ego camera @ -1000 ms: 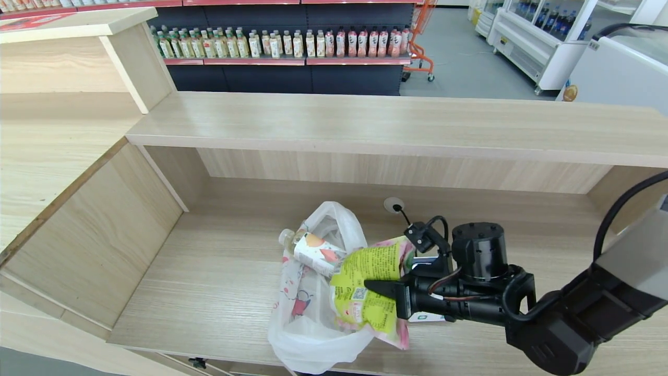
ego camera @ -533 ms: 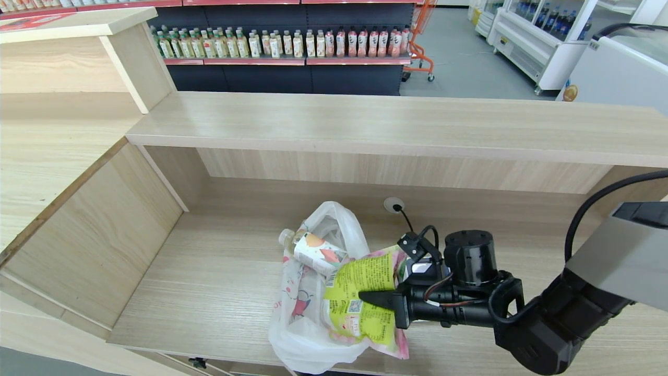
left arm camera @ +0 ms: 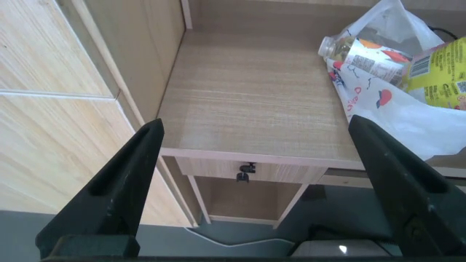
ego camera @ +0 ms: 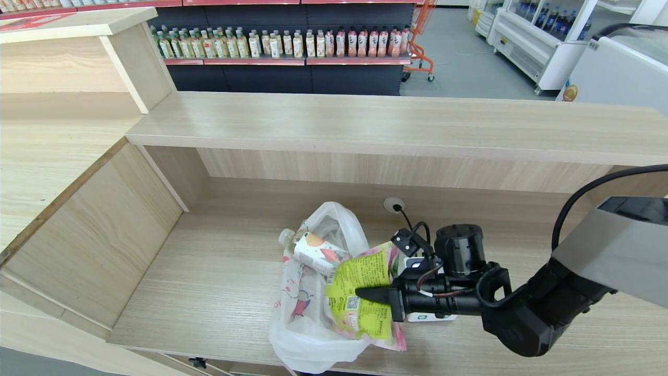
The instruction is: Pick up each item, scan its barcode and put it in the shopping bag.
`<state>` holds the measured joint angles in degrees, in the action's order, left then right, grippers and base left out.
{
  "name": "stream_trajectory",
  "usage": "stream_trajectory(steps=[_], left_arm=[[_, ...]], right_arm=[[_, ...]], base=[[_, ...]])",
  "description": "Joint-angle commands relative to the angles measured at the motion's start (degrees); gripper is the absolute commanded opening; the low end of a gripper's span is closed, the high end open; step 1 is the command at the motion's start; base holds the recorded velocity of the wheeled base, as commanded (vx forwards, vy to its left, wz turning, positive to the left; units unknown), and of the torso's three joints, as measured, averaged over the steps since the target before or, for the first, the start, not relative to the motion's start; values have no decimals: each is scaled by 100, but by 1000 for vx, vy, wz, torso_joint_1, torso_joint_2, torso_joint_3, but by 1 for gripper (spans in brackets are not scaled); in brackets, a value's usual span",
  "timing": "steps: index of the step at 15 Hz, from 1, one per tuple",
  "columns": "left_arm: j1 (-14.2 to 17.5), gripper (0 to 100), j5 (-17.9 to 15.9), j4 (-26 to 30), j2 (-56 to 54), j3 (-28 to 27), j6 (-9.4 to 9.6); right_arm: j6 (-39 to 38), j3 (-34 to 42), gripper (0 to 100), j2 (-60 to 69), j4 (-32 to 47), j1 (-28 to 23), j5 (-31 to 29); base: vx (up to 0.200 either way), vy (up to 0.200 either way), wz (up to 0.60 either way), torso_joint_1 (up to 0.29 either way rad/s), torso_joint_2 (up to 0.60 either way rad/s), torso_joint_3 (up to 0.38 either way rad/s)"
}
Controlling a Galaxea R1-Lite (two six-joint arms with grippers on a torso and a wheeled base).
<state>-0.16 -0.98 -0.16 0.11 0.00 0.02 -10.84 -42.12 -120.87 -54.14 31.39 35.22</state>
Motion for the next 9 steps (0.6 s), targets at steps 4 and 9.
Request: stream_trajectory(steps=[4,9], left_arm=[[-2,100,1,-2,-2,0,-2],[-2,100,1,-2,-2,0,-2]], right_arm=[[-15,-490,0,-86,255,-63,117],[3,-605,0,-147,263,-63,433]], base=[[0,0,0,0,0,0],[0,0,0,0,0,0]])
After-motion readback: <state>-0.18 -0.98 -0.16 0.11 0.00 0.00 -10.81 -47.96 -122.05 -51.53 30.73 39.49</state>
